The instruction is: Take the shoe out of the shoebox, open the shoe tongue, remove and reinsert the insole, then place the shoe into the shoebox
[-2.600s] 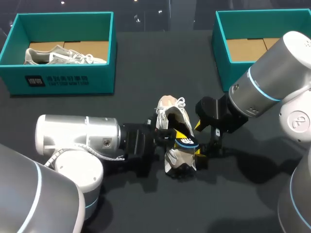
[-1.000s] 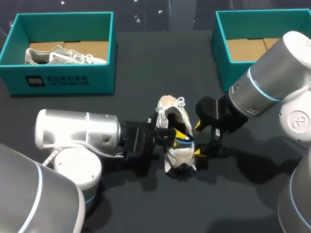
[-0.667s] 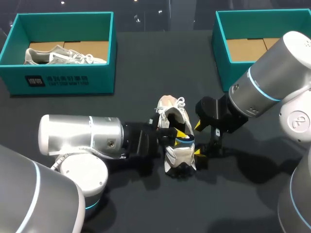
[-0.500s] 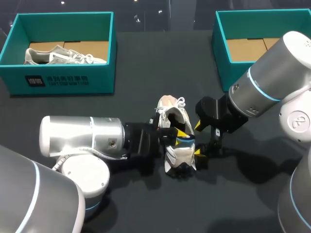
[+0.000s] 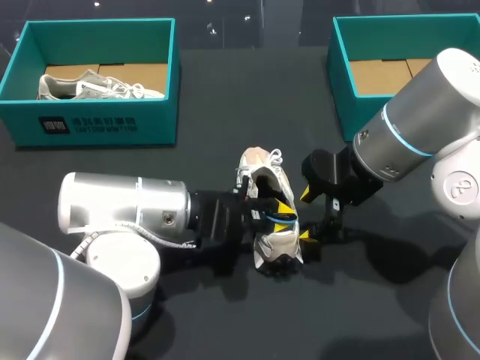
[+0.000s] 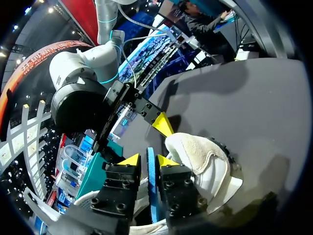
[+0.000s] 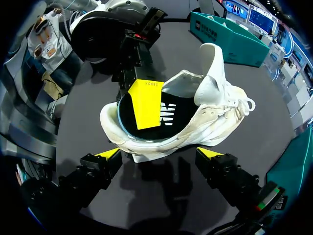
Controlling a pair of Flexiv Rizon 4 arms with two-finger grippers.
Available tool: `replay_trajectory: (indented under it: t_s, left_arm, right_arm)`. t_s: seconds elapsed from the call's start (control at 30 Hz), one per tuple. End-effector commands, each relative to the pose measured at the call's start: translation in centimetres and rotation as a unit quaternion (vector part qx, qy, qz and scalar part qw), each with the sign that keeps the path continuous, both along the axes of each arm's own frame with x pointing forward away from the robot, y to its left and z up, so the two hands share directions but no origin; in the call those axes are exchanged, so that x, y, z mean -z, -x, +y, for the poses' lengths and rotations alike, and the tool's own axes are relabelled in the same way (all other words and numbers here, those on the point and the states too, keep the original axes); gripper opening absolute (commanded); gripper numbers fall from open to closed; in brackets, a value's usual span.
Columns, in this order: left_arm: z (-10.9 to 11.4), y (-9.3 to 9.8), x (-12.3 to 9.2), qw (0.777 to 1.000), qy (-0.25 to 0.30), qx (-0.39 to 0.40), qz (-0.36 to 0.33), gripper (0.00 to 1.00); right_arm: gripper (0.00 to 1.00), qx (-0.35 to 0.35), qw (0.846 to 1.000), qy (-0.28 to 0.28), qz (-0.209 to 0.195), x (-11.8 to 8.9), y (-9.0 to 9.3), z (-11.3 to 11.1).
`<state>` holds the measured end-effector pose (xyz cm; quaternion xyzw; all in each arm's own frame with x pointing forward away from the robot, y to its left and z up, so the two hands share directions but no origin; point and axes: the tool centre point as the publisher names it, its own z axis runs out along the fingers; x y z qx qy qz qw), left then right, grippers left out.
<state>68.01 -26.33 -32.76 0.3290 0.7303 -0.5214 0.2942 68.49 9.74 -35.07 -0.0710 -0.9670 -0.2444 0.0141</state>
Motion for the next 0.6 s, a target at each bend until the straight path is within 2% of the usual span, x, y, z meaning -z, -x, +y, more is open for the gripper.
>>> replay_trajectory:
  t_s: [0.03, 0.1, 0.13, 0.53, 0.6]
  left_arm:
    - [0.5, 0.4, -0.2, 1.000, -0.004, 0.005, -0.004, 0.10]
    - [0.5, 0.4, 0.0, 1.000, -0.005, 0.006, -0.006, 0.05]
    - [0.5, 0.4, 0.1, 1.000, -0.007, 0.006, -0.009, 0.00]
    - [-0.1, -1.5, 2.2, 0.993, -0.038, -0.018, -0.106, 0.00]
    - [-0.1, -1.6, 2.4, 0.994, -0.040, -0.020, -0.104, 0.00]
  right_arm:
    - [1.00, 0.000, 1.000, 0.000, -0.001, 0.1, 0.1, 0.0]
    - [1.00, 0.000, 1.000, 0.000, -0.001, 0.1, 0.1, 0.0]
    - [1.00, 0.000, 1.000, 0.000, -0.001, 0.1, 0.1, 0.0]
    - [1.00, 0.000, 1.000, 0.000, -0.001, 0.1, 0.1, 0.0]
    - [1.00, 0.000, 1.000, 0.000, -0.001, 0.1, 0.1, 0.0]
